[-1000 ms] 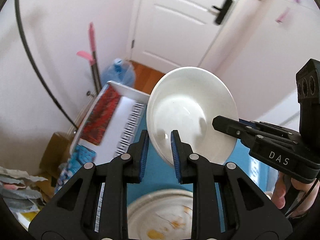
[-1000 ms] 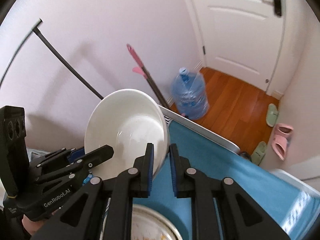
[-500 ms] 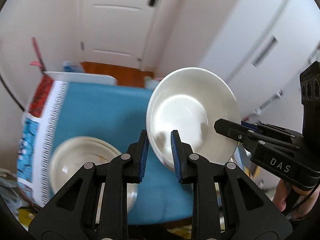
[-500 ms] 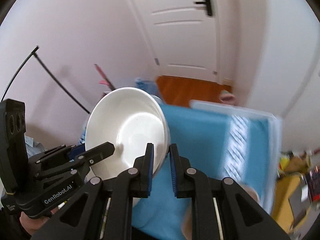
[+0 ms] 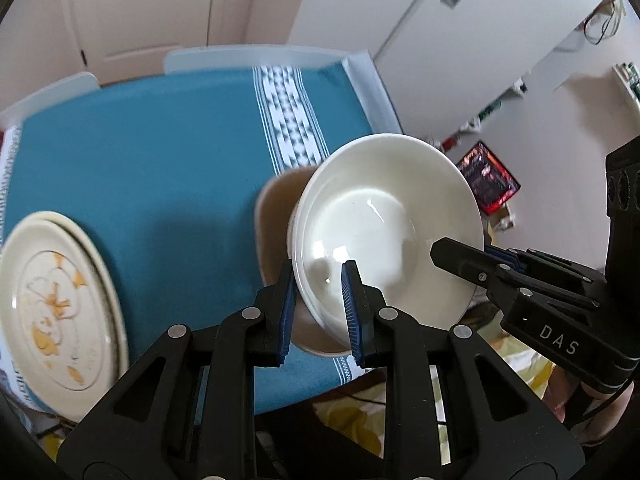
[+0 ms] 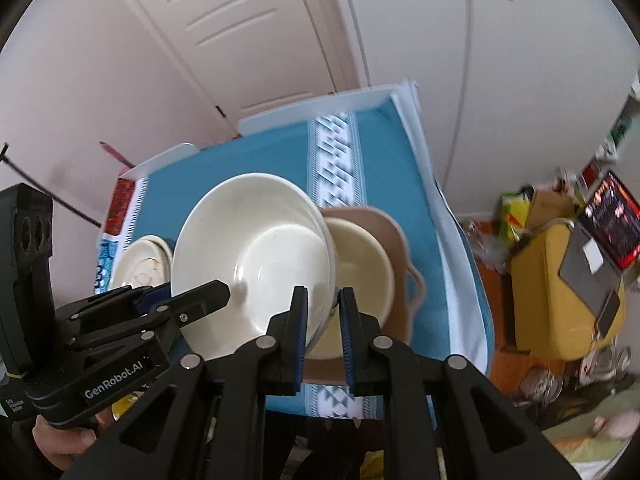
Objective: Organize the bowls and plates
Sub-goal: 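Carry the white bowl with both tools over the cream bowl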
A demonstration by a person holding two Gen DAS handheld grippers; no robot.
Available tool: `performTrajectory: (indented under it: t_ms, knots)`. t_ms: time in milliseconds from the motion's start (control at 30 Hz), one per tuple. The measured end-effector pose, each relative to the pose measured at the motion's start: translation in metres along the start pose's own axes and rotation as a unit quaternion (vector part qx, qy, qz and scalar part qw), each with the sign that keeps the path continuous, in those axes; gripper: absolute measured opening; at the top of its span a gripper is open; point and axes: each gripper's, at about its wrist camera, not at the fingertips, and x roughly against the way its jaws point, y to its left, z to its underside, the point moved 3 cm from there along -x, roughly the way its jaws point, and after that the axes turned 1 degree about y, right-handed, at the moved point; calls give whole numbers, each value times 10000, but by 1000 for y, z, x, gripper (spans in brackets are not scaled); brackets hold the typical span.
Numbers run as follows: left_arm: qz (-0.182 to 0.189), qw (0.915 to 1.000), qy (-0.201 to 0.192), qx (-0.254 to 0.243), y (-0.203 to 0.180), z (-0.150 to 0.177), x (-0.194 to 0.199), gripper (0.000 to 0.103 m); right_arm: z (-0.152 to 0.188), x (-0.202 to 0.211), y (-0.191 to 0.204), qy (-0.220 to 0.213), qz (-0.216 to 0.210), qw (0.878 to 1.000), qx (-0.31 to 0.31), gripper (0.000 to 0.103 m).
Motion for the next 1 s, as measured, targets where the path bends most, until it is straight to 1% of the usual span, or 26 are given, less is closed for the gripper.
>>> performTrajectory:
  t_ms: [100,333,467,800,1000]
  knots:
    - [-148,9997,132,-132,-5,4,-14,20,3,-11,-7,61,-2,9999,-103,14]
    - [-414,9977,405,-361,-11,-5,-32,20,3,-25,-17,152,117,9998,-86,14]
    - [-587,9962,407,-505,-14,-8,-36,20,5,-30,-22,209,119,9996,-138,14]
    - [-788,9934,413,-720,-19,-15,-40,20,9,-38,-31,335,45,9988,-358,15]
    - [-880,9923,399,-769,-20,-15,-40,20,8,-38,-33,338,19,9988,-344,15]
